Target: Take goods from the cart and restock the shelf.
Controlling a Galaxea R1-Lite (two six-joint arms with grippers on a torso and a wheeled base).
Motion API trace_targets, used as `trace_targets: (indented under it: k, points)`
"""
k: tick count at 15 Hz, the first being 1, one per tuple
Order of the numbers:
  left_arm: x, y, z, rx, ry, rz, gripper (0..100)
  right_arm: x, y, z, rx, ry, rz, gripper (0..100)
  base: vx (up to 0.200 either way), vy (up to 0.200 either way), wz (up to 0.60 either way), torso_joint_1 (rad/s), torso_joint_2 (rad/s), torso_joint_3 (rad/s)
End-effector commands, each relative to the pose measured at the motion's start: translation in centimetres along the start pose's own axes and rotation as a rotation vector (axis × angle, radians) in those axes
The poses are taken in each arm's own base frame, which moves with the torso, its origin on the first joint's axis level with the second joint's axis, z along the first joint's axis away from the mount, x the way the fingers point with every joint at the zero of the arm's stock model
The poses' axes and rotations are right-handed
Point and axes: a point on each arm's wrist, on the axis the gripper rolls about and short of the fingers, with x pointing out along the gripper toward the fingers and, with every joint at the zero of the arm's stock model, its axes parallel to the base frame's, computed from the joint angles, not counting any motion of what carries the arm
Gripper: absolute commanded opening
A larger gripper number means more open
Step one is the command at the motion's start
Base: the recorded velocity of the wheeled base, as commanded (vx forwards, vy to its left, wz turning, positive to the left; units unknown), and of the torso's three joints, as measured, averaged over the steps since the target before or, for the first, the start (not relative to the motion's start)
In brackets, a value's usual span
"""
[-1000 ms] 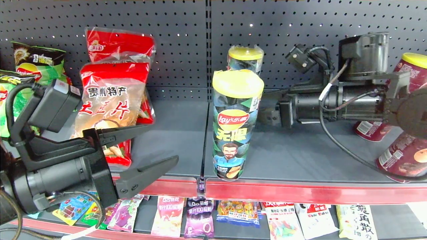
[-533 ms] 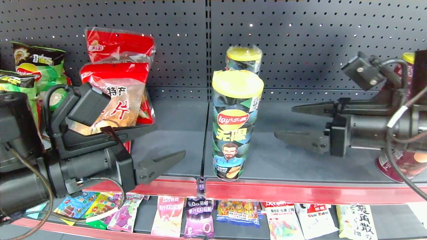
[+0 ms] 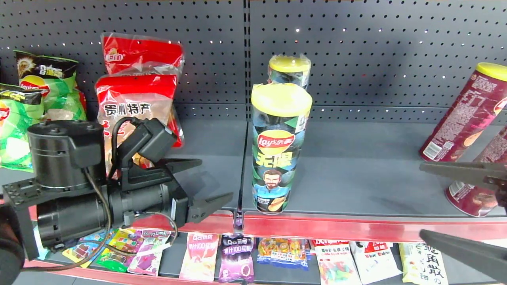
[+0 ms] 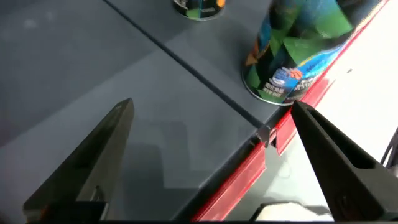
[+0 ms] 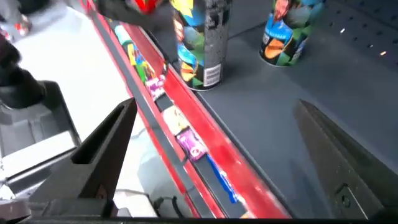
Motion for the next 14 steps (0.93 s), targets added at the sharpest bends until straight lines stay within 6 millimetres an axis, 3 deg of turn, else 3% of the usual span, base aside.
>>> trace_targets:
  k: [1, 14]
  points:
    - [1.2, 0.3, -0.6, 0.005, 0.037, -0.005, 100, -1.8, 0.6, 0.4, -0.02, -0.063, -0.012, 100, 0.0, 0.0, 0.0, 0.0, 0.0, 0.0]
    - [4.8, 0.9, -0.7, 0.03, 0.065, -0.028, 100, -2.4, 0.3, 1.1, 0.004, -0.095, -0.06, 100, 0.0, 0.0, 0.0, 0.0, 0.0, 0.0]
